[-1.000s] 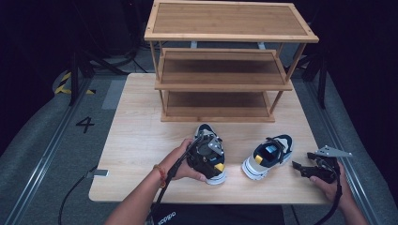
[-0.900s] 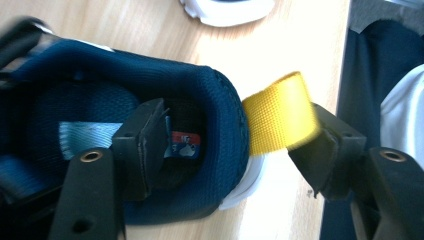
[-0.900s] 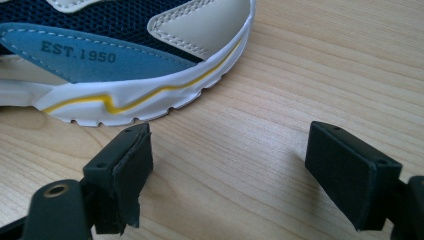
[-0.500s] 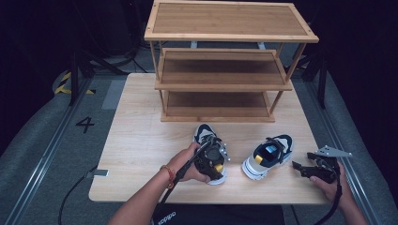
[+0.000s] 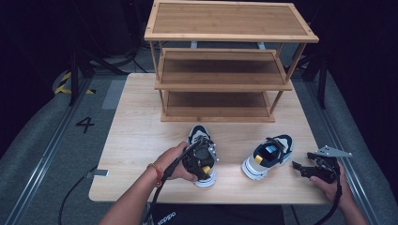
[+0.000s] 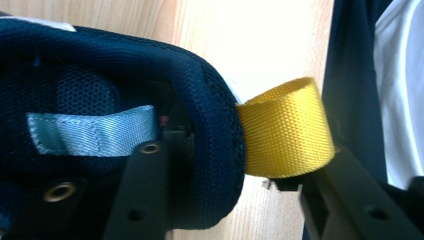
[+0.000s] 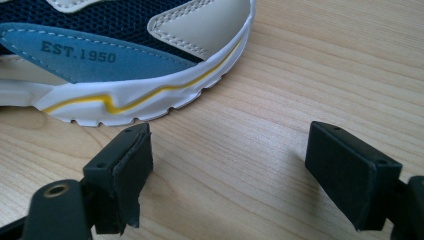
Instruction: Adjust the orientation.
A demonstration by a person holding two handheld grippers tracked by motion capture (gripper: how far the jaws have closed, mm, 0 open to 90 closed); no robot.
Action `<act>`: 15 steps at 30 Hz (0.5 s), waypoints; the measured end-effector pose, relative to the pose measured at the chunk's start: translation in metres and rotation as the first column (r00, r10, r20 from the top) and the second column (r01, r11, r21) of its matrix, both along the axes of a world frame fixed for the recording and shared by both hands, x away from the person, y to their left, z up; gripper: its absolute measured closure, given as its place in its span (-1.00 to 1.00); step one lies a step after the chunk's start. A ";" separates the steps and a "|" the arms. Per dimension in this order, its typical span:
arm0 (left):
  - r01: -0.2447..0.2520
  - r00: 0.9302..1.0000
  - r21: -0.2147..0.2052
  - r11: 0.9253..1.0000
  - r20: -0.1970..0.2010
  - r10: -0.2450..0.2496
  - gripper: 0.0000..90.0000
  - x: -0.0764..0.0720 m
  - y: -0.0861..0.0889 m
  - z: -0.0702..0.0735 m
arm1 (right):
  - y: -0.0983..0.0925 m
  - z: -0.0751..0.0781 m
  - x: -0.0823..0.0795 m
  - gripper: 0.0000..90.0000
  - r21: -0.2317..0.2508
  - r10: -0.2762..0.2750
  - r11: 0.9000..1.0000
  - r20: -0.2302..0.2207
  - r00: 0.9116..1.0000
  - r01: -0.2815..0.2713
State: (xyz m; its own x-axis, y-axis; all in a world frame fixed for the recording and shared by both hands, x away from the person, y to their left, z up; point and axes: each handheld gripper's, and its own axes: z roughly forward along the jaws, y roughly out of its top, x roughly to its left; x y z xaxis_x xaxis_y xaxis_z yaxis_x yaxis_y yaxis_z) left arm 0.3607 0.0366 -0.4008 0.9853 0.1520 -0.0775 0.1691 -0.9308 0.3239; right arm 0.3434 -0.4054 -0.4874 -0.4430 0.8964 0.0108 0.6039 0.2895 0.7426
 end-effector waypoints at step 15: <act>0.039 0.999 -0.007 0.999 -0.011 -0.039 0.54 -0.001 0.003 0.003 | 0.000 0.000 0.001 -0.57 0.000 -0.004 1.000 0.001 1.000 0.004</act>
